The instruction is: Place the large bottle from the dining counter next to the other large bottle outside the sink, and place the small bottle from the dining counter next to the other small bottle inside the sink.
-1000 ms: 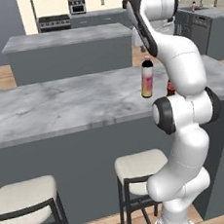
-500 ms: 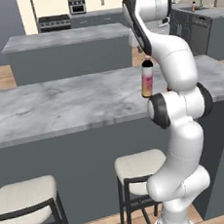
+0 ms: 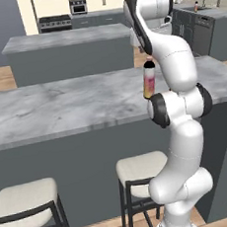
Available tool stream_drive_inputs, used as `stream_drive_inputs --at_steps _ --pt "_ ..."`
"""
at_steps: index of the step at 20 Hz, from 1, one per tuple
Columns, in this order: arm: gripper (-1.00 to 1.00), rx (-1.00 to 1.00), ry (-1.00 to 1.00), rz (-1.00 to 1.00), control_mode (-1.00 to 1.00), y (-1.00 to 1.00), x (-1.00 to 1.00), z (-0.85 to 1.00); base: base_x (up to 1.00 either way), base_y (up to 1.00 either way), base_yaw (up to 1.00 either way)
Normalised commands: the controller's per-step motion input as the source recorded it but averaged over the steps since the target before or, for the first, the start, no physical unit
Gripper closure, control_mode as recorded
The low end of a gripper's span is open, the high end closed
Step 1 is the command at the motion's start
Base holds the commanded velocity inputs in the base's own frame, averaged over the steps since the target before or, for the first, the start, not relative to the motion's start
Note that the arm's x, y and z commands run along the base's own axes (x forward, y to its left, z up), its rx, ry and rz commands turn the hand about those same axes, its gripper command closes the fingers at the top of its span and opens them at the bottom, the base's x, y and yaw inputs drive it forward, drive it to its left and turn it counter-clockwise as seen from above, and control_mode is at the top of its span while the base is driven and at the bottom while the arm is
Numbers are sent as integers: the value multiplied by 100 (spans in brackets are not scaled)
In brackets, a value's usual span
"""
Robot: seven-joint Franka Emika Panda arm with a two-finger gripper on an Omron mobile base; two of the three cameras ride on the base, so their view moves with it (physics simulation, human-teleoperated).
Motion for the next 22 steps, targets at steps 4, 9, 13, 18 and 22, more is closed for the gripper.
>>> stream_drive_inputs --at_steps 4,9,13,18,22 --pt "-100 0 0 0 -100 0 -16 -15 0 0 0" --pt "-100 0 0 0 -100 2 -18 -14 0 0 0" --pt "-100 0 -4 0 -100 6 -25 -16 0 0 0" --pt "-100 0 -4 0 -100 4 6 -5 0 0 0" --pt "-100 0 0 0 -100 0 37 -5 0 0 0"
